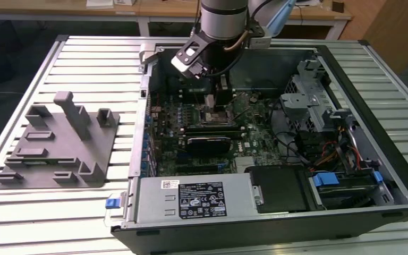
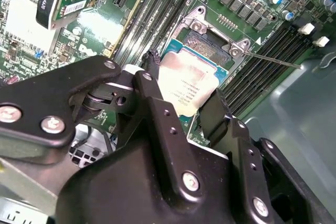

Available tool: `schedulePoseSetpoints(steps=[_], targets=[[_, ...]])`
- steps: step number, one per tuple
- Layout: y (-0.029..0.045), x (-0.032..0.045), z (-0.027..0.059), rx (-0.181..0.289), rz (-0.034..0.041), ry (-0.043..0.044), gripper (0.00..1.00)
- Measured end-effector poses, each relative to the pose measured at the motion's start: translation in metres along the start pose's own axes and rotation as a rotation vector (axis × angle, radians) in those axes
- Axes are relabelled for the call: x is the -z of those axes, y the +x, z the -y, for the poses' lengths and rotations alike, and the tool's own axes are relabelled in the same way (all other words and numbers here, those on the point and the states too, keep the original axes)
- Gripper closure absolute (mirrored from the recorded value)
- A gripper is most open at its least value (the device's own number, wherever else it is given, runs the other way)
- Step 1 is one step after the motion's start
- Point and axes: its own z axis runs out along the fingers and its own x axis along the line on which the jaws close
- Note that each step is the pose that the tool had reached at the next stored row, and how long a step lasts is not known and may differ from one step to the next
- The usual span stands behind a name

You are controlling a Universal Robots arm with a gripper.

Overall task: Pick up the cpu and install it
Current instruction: 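Place the cpu into insertion slot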

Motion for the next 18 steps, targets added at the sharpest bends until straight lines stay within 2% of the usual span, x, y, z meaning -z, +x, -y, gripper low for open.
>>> schedulePoseSetpoints(steps=[18], targets=[[0.0018, -0.0113, 0.0001, 0.000, 0.0014, 0.0001, 0.45]])
